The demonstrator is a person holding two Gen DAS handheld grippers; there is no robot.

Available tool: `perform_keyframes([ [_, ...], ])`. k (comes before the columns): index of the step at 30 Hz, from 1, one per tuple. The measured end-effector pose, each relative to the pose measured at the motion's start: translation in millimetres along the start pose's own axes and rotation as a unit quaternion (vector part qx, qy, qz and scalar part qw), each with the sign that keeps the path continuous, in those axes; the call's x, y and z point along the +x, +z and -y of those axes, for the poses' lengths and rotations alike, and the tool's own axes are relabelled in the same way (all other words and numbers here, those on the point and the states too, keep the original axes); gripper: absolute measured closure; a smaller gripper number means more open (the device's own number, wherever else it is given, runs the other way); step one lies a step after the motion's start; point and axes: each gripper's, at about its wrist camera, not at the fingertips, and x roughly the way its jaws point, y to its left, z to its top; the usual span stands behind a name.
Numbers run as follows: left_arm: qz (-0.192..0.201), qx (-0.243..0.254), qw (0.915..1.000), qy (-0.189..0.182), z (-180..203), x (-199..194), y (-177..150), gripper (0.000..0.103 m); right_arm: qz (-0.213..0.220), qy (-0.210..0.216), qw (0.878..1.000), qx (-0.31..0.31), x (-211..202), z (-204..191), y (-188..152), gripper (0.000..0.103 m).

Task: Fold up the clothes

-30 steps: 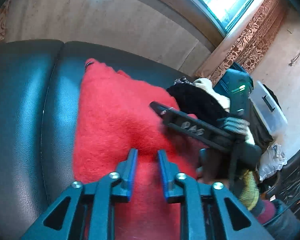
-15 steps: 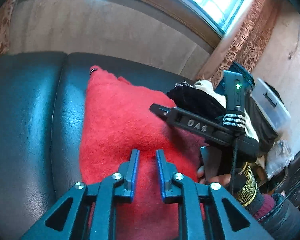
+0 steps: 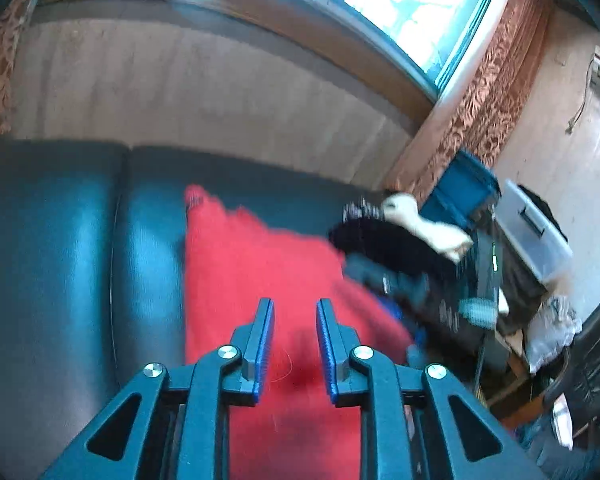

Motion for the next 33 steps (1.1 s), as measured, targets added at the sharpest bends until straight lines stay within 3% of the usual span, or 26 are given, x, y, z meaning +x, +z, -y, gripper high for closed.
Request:
perform_keyframes([
  [4,-0.038,0.011,0.9991,0.017,-4.4,41.4,27.2,0.082,0.004,0.007,1.000,0.000,-2.6,-0.1,-2.8,0.000],
  [8,-0.090,0.034,0.9921,0.081,-18.0,93.4,9.8,0.085,0.011,0.021,1.000,0.008,-5.9,2.9,-2.1,0.000],
  [12,-0.083,0.046,0.9884,0.119,-13.5,98.3,5.4,0.086,0.010,0.018,1.000,0.002,-5.2,1.9,-0.3,0.000],
  [25,-0.067,0.052,0.9866,0.140,-3.2,82.2,7.1,0.084,-0.005,0.001,1.000,-0.015,-0.5,-4.1,3.2,0.000],
  [28,-0.049,0.032,0.9910,0.121,-3.4,57.1,5.5,0.081,-0.016,-0.006,1.000,-0.020,2.6,-5.7,5.8,0.000],
  [31,-0.042,-0.005,0.9949,0.092,-21.0,32.4,4.8,0.074,-0.064,-0.021,0.997,-0.025,3.2,-13.0,16.5,0.000],
  [33,-0.046,-0.033,0.9964,0.063,-39.6,17.9,3.9,0.069,-0.082,0.001,0.996,-0.031,-9.1,-17.2,25.3,0.000],
])
